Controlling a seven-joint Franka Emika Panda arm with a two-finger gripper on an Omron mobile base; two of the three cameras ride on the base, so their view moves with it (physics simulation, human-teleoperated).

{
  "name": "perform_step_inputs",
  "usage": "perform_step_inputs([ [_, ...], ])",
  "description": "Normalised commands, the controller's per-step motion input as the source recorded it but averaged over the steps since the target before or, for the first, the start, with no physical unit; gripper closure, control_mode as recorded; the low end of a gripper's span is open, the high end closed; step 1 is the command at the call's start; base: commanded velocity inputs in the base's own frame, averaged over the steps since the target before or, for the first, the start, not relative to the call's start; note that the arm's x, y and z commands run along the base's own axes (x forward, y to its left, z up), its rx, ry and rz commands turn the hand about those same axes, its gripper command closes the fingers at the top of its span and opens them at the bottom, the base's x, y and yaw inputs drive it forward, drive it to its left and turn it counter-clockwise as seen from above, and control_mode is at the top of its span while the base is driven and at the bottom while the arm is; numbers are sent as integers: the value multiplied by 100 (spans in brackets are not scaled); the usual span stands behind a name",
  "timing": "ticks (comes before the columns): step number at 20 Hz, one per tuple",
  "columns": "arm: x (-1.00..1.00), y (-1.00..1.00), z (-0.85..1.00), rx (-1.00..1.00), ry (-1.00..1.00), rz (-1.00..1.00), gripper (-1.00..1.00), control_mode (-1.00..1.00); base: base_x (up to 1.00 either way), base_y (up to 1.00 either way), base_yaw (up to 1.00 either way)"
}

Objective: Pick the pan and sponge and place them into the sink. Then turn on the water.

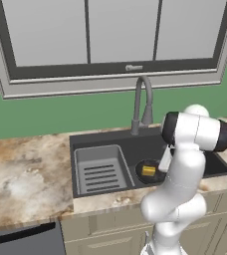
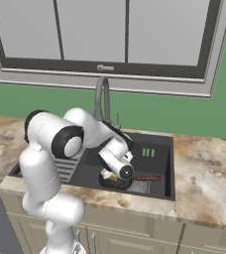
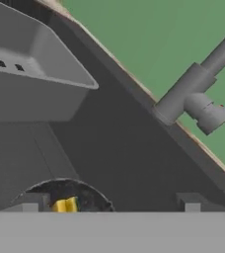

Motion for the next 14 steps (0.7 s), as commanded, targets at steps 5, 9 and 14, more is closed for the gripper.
perform_step_inputs([
  [5, -36, 0, 34, 15, -8, -6, -100, -100, 0, 0, 0],
  [9, -36, -2, 33, 15, -8, -5, -100, -100, 0, 0, 0],
  [14, -35, -1, 32, 16, -7, -6, -100, -100, 0, 0, 0],
])
